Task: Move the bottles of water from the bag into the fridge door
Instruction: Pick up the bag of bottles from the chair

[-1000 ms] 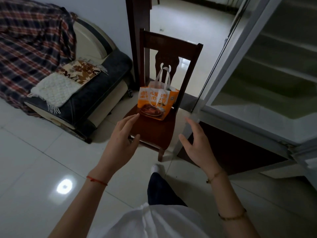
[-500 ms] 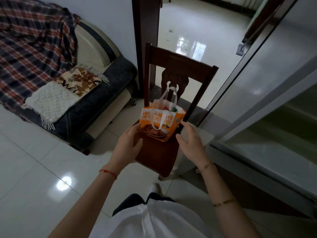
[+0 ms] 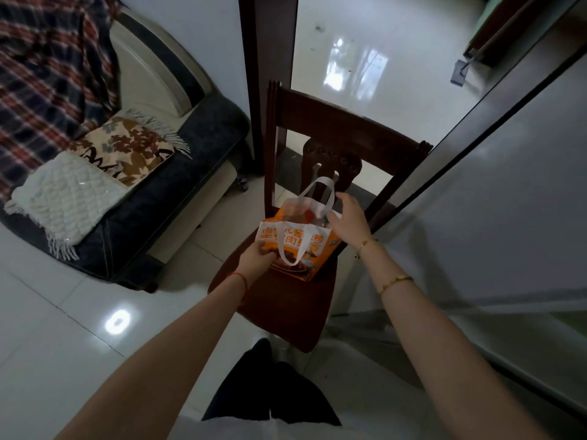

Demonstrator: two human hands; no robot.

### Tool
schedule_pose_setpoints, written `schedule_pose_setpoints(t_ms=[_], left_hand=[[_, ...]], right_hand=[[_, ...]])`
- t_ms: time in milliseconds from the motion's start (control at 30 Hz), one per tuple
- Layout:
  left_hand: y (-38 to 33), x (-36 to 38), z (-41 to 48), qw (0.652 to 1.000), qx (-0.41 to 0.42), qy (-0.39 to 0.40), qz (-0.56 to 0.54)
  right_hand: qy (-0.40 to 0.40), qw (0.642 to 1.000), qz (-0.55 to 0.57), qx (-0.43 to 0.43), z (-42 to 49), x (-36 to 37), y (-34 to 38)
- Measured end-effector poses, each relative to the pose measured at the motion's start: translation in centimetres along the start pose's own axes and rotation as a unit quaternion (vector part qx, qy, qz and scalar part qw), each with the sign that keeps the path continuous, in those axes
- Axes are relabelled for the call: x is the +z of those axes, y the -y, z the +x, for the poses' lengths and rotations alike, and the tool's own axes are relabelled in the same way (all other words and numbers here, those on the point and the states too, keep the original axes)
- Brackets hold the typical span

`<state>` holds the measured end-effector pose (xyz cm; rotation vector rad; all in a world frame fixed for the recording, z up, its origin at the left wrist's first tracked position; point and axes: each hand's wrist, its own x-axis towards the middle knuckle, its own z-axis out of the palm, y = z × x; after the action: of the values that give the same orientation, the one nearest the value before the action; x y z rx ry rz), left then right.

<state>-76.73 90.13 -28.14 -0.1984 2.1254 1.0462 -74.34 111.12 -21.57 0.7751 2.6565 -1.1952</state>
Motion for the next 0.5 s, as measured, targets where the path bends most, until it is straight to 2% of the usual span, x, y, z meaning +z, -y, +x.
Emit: schedule_pose_setpoints(t_ms=[67,200,500], left_hand=[[0.1,0.1,2.3,0.999,-0.042,0.016,-0.03],[-0.4,0.6,5.4,0.992,-0.073,0.031,-0.095],[-0.1,4.0,11.7,0.981,-0.127,0.073,-0.127]], right_hand=[[0.013,1.0,-0.003,0.011,2.9,0.3,0.0],[0.023,0.999,-0.017,0.026,8.2,1.4,-0.9],[-0.013,0.995,-0.096,0.03,15.1,4.5,-3.3]])
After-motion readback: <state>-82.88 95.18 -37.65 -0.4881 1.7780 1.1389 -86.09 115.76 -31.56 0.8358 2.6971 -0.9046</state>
